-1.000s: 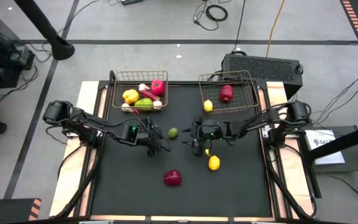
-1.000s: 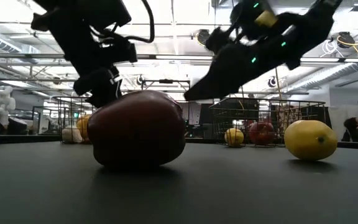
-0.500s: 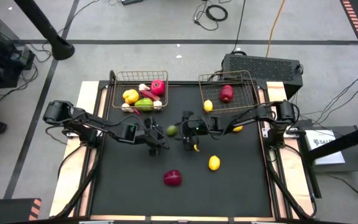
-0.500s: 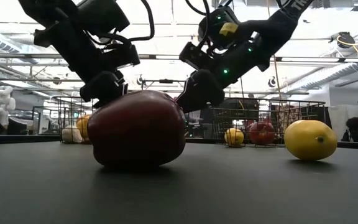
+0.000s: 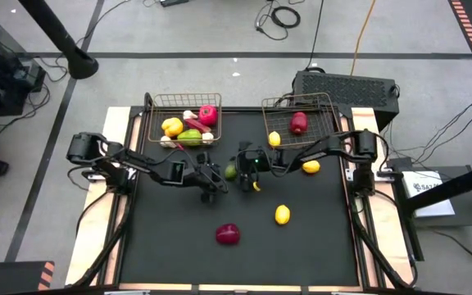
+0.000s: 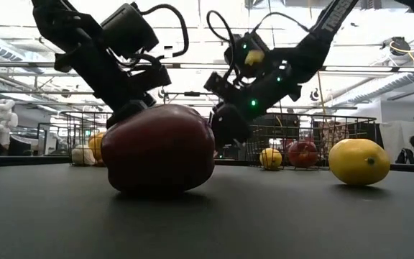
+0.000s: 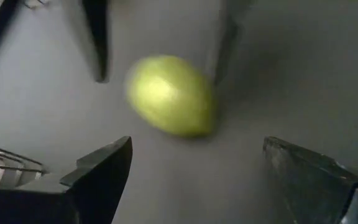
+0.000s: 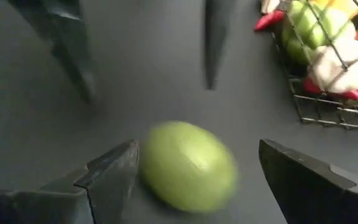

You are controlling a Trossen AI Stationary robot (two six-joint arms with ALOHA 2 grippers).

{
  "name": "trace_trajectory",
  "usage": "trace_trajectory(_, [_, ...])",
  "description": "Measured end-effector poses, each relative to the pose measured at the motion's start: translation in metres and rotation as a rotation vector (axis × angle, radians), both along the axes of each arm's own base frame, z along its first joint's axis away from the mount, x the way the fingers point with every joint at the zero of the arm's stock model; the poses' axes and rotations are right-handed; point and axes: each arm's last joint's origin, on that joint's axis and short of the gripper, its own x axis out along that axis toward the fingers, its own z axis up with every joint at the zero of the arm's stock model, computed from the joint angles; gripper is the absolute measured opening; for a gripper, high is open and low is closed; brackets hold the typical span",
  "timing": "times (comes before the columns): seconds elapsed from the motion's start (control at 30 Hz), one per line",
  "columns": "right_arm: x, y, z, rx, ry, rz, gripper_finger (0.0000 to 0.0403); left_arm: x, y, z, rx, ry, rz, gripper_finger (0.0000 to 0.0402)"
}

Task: Sort produce into baskets
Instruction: Put the green lime into the right wire basket

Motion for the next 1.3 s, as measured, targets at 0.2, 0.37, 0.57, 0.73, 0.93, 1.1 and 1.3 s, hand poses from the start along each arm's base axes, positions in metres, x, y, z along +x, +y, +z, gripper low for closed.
trace_trajectory(0.2, [0.002,-0.004,-0.008,0.096,-0.007,0.092,0.0322,0.002,0.004,-0.009,-0.031,0.022,-0.018,0.0368])
trace_trajectory(0.37, [0.001,-0.004,-0.009,0.099,-0.002,0.095,0.0322,0.003,0.004,-0.014,-0.035,0.039,-0.021,0.0368])
trace_trajectory(0.57, [0.001,0.0,-0.004,0.104,-0.004,0.1,0.0322,0.003,0.004,-0.013,-0.038,0.034,-0.014,0.0368])
trace_trajectory(0.73, [0.0,0.012,0.006,0.148,0.031,0.106,0.0322,0.003,0.008,-0.013,0.032,0.038,0.026,0.0368])
trace_trajectory(0.93, [0.002,0.016,0.024,0.079,0.049,0.024,0.0322,0.005,0.017,-0.011,0.038,0.012,0.023,0.0368])
trace_trajectory(1.1, [0.0,0.014,0.032,0.037,0.114,-0.046,0.0322,0.009,0.019,-0.008,0.013,-0.026,-0.043,0.0368])
trace_trajectory(1.3, [-0.01,0.014,0.027,-0.003,0.265,-0.046,0.0322,0.008,0.018,-0.008,0.005,-0.024,-0.053,0.0368])
